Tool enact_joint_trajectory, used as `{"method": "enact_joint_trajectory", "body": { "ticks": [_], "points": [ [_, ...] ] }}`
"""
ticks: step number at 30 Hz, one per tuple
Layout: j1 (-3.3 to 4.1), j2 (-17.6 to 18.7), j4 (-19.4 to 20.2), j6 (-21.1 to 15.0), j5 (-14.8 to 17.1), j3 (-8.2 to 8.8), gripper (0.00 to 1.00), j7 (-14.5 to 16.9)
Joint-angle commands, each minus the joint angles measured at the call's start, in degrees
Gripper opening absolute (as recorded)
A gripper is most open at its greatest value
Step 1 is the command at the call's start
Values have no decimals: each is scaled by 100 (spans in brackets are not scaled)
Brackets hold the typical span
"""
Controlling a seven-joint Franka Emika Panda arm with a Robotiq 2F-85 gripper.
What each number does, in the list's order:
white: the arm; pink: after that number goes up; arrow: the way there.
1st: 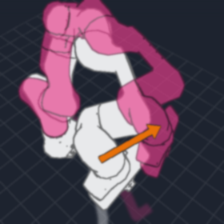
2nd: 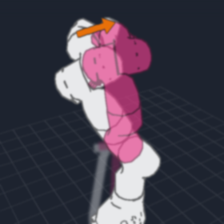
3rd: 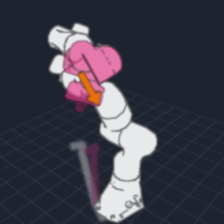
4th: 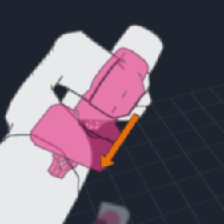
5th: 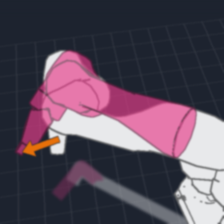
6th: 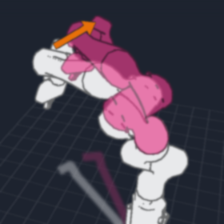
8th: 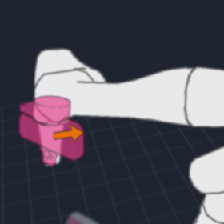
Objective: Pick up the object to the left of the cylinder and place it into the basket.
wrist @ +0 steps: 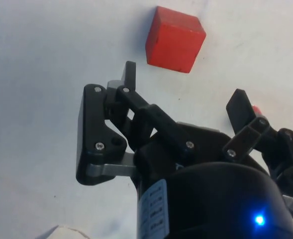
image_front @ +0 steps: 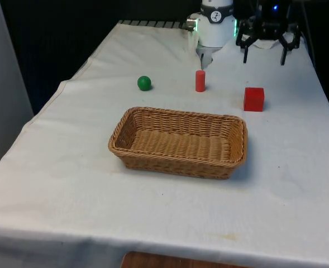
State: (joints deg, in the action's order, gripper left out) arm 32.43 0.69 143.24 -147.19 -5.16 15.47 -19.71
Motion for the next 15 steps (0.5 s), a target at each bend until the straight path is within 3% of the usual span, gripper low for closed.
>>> {"method": "enact_joint_trajectory", "body": {
  "ticks": [1, 5, 6, 7, 14, 15],
  "points": [
    [-11, 86, 52, -183, -40, 11, 100, -57],
    [-17, 286, 97, -418, -80, 29, 100, -80],
    [-11, 212, 74, -269, 0, 11, 100, -11],
    [-17, 327, 103, -464, -92, 34, 100, -86],
    [-52, 710, 155, -888, -29, 52, 100, -23],
    [-46, 676, 126, -762, 0, 40, 100, -6]
  ]
}}
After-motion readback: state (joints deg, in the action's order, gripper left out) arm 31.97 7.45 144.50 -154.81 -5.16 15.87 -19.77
